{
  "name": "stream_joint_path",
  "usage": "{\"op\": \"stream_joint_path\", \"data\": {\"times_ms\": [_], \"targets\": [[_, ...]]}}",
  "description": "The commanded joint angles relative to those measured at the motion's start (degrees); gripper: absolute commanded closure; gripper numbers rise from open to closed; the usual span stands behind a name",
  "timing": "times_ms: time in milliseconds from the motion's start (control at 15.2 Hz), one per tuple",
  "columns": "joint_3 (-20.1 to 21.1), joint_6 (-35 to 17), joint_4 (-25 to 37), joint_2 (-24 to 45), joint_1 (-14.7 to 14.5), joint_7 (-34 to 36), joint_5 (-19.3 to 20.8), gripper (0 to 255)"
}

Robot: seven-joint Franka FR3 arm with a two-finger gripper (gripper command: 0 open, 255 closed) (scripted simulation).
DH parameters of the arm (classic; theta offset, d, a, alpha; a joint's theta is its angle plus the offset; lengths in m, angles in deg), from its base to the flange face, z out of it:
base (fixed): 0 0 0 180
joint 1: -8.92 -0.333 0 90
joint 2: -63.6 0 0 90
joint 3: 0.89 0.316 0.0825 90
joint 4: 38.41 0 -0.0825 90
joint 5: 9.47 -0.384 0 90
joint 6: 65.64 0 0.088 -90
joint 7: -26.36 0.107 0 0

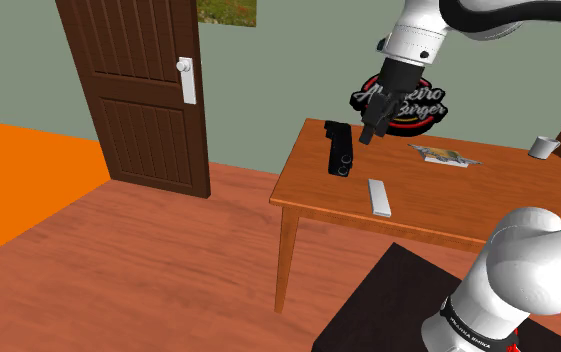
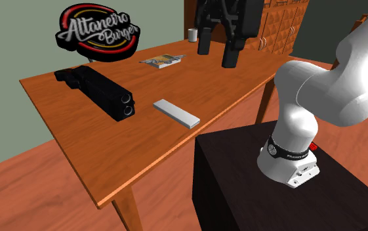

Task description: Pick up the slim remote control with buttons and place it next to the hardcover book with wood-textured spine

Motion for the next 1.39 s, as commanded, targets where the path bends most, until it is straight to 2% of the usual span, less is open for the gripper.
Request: {"op": "stream_joint_path", "data": {"times_ms": [0, 660, 1320], "targets": [[0.0, 0.0, 0.0, 0.0, 0.0, 0.0, 0.0, 0], [-2.6, -13.0, -7.3, 8.0, 8.6, 7.4, 3.7, 0], [-6.1, -25.7, -11.9, 18.2, 17.4, 15.4, 7.6, 0]]}}
